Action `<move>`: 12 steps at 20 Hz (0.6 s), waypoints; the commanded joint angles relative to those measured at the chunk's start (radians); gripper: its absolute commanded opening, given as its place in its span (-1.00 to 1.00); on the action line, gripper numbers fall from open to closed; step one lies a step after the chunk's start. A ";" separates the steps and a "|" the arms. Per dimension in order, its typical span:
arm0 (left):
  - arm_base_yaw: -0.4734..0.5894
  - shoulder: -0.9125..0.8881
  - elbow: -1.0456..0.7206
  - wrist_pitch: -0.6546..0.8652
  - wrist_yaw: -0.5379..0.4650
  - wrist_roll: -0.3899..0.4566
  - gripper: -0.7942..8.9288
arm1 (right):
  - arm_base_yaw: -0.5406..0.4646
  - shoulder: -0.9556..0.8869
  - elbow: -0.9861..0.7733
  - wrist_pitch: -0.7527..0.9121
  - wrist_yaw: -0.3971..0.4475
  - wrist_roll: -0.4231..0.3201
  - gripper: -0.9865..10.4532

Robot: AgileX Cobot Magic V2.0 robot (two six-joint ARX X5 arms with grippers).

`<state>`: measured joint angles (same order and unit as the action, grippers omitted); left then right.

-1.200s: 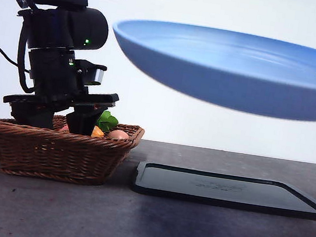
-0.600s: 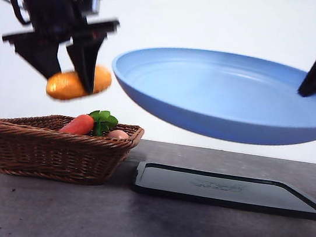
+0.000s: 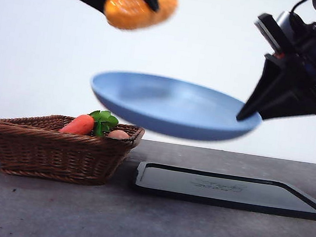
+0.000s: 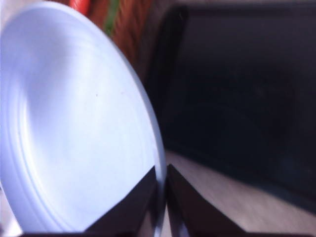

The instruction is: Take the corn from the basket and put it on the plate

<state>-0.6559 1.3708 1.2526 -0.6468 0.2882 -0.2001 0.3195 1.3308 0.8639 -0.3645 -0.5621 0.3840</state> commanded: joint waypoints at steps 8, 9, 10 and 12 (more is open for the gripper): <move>-0.105 0.186 0.019 0.017 -0.012 0.066 -0.15 | 0.005 0.016 0.113 -0.124 -0.008 -0.030 -0.83; -0.106 0.186 0.019 0.018 -0.012 0.071 -0.14 | 0.005 0.016 0.113 -0.135 -0.005 -0.035 -0.83; -0.110 0.186 0.020 0.015 -0.012 0.072 -0.14 | 0.005 0.018 0.113 -0.138 0.000 -0.038 -0.83; -0.110 0.186 0.020 0.007 -0.012 0.072 -0.14 | 0.005 0.018 0.113 -0.139 0.005 -0.038 -0.83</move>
<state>-0.7559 1.5372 1.2526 -0.6445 0.2817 -0.1436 0.3199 1.3361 0.9585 -0.5156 -0.5499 0.3599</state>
